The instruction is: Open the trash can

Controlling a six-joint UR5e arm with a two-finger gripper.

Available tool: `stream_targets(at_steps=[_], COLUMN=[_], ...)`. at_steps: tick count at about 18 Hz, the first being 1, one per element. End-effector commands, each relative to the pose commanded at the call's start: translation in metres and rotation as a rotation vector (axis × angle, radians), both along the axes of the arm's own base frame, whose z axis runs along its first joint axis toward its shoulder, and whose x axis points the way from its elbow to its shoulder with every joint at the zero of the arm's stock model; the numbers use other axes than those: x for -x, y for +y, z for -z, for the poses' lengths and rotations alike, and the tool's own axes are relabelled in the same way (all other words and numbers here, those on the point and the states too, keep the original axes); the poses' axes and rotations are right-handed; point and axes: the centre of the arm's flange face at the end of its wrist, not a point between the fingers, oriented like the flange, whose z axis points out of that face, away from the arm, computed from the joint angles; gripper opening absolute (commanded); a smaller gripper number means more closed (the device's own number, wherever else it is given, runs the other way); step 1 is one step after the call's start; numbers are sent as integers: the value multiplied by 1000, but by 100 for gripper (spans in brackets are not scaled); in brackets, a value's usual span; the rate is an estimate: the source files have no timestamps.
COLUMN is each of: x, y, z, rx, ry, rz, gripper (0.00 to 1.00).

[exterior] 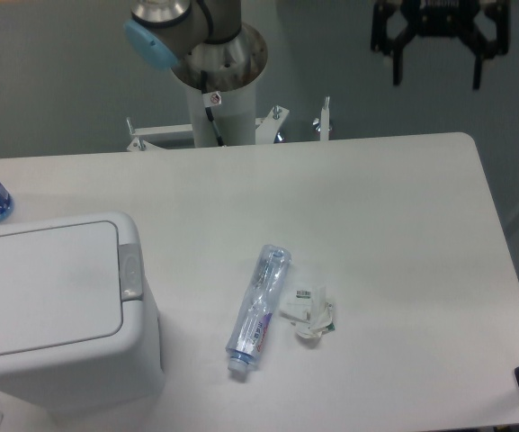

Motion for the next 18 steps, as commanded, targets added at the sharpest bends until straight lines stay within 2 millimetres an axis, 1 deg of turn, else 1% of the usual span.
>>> stream_targets(at_steps=[1, 3, 6, 9, 11, 13, 15, 18], x=[-7, -20, -50, -76, -92, -103, -120, -139], y=[12, 29, 71, 105, 130, 147, 166, 186], z=[1, 5, 18, 42, 59, 71, 84, 95], rx=[-35, -81, -123, -142, -147, -136, -112, -102], ry=[-31, -94, -197, -315, -392, -434, -451, -494], rz=[-65, -169, -230, -259, -271, -283, -254, -249], gripper=[100, 100, 100, 100, 100, 100, 100, 100])
